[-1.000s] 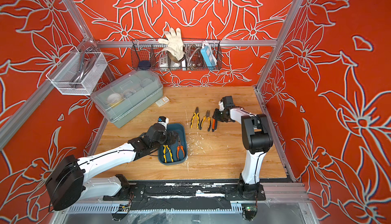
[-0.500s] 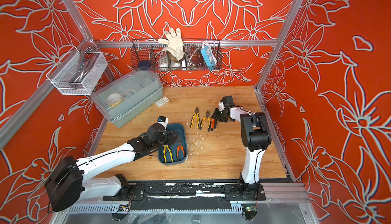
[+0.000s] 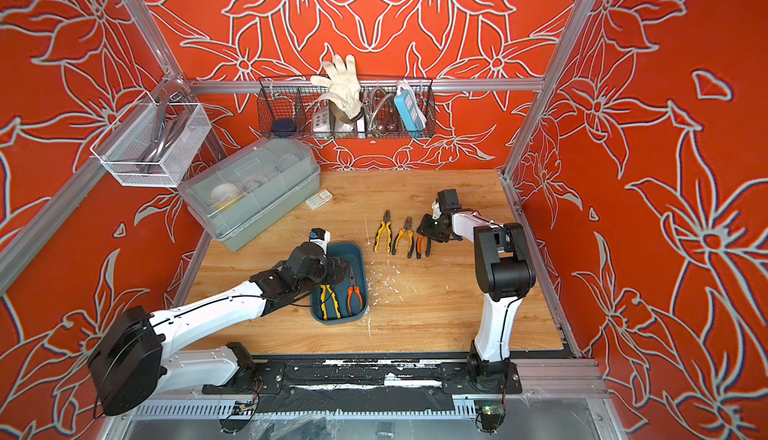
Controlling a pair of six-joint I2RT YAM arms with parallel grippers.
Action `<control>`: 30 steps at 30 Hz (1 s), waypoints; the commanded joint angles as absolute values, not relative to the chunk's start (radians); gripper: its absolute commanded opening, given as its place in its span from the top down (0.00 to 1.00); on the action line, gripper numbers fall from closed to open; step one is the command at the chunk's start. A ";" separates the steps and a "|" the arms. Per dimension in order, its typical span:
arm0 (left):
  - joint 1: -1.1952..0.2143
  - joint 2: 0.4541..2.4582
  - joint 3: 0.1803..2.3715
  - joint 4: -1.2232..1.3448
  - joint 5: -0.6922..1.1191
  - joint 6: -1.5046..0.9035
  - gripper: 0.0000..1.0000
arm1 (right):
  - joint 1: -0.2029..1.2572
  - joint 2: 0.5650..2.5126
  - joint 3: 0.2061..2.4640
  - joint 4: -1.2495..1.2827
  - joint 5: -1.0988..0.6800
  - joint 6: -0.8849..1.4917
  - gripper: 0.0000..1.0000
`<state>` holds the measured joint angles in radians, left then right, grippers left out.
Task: Take the pliers out of the storage box
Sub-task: Place the pliers at the center of the board.
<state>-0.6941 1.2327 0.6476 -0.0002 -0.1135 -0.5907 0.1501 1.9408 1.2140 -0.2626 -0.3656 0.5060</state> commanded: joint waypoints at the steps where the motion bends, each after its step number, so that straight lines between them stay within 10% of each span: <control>1: -0.693 1.235 0.674 -0.020 -0.133 -0.579 0.43 | 0.144 1.935 1.200 -0.348 -0.300 0.509 0.53; 17: -0.694 1.252 0.691 -0.035 -0.127 -0.576 0.43 | 0.144 1.873 1.201 -0.389 -0.296 0.503 0.42; 21: -0.694 1.250 0.692 -0.037 -0.129 -0.571 0.43 | 0.149 1.779 1.164 -0.399 -0.281 0.508 0.27; 23: -0.693 1.252 0.694 -0.038 -0.130 -0.564 0.43 | 0.154 1.721 1.119 -0.383 -0.270 0.516 0.00; 30: -0.693 1.260 0.720 -0.078 -0.153 -0.530 0.43 | 0.292 1.467 0.865 -0.222 -0.100 0.551 0.00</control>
